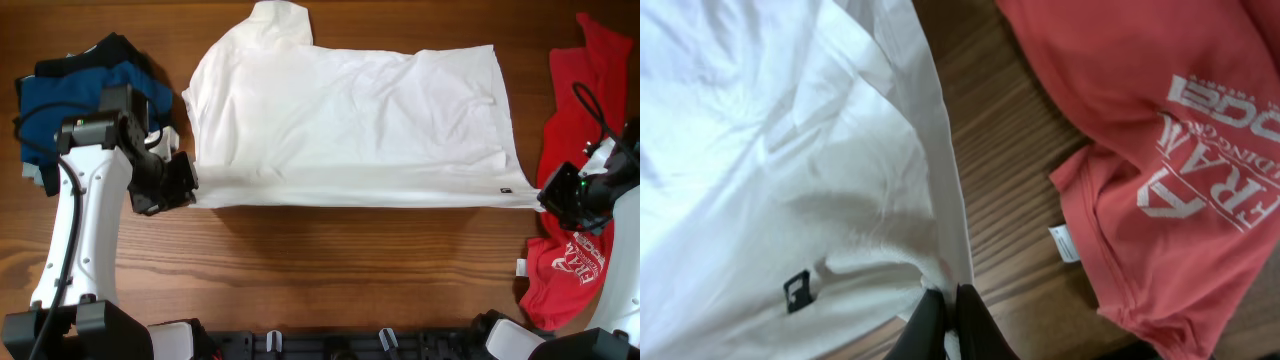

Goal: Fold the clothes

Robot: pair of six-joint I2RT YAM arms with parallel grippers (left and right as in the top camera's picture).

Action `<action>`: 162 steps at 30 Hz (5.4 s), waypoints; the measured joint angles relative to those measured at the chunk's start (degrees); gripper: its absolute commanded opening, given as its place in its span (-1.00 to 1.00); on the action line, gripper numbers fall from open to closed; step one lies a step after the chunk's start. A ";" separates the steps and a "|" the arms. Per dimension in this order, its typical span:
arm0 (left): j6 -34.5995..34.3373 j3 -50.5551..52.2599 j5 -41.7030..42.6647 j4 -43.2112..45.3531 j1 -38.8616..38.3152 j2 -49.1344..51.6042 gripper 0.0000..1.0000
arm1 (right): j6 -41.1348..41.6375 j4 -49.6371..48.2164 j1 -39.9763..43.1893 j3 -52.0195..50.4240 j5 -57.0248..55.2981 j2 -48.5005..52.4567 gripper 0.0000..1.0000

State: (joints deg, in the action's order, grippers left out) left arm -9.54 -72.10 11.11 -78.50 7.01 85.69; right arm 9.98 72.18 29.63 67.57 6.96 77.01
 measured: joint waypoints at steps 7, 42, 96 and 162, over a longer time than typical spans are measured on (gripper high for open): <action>-3.54 3.39 -1.60 0.11 1.60 -0.22 -0.92 | 0.39 0.61 2.36 -0.07 -0.04 0.02 -0.91; -5.25 4.28 -4.46 36.37 -4.28 11.23 -0.92 | 1.07 -24.79 -3.23 -0.17 5.95 16.61 -0.92; -4.07 14.99 -2.29 35.52 -4.76 5.81 0.65 | -2.36 -25.81 -9.75 -6.64 8.31 19.61 -0.04; -3.26 18.71 -10.93 37.48 -4.81 5.86 -0.58 | 8.66 -31.82 -10.47 -13.90 -2.10 22.43 -0.44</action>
State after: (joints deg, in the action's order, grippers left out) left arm -12.80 -53.39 0.19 -41.01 2.20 91.55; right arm 18.63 40.36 19.16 53.67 4.86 99.44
